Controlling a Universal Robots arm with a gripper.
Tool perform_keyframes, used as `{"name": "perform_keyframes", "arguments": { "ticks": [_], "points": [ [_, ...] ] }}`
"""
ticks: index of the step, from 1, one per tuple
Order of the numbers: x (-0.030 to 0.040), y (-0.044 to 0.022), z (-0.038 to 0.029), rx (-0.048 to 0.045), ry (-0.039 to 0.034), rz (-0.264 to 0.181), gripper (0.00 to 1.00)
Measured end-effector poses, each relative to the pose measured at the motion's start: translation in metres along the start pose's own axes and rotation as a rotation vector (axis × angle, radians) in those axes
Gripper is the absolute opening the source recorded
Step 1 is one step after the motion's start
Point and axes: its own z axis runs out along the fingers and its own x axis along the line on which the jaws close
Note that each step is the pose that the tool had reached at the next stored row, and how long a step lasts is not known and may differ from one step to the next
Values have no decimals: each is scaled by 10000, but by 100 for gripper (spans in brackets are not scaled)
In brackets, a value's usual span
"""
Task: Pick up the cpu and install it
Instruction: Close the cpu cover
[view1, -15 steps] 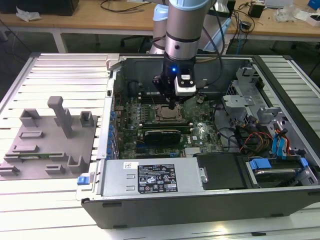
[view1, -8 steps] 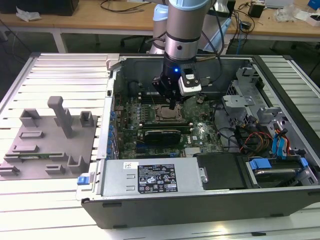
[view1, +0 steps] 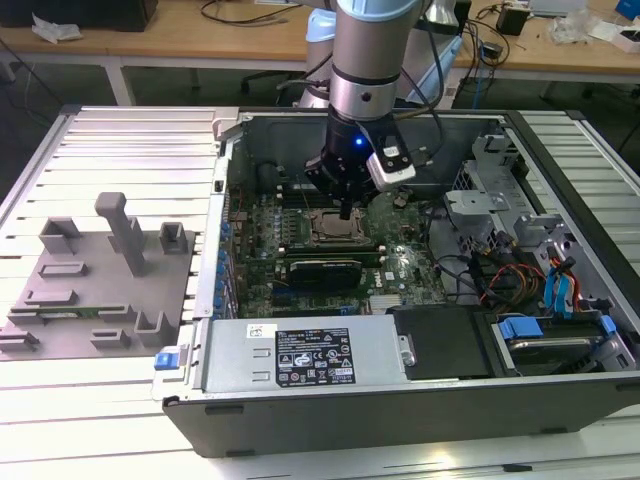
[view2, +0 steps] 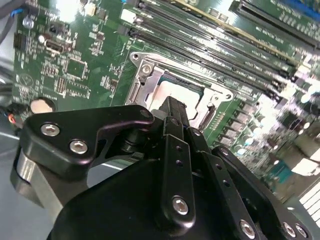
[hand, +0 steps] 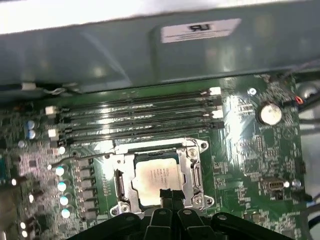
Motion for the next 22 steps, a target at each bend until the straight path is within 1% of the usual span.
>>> {"name": "perform_keyframes", "arguments": {
  "ticks": [1,3,4,7,9,10,11,12,14,15,18,22],
  "points": [
    [0,0,4,5,-7,-299,11],
    [0,0,5,10,-15,-638,11],
    [0,0,5,10,-17,-725,11],
    [2,0,9,22,-27,-731,11],
    [5,-1,14,108,-89,-711,11],
    [5,0,19,168,-172,-671,11],
    [8,-1,22,183,-237,-646,11],
    [29,-3,26,180,-283,-644,11],
    [69,-6,33,175,-326,-639,11],
    [99,-9,37,174,-341,-635,11],
    [133,-12,48,176,-340,-531,11],
    [137,-12,49,177,-338,-485,11]
  ]
}}
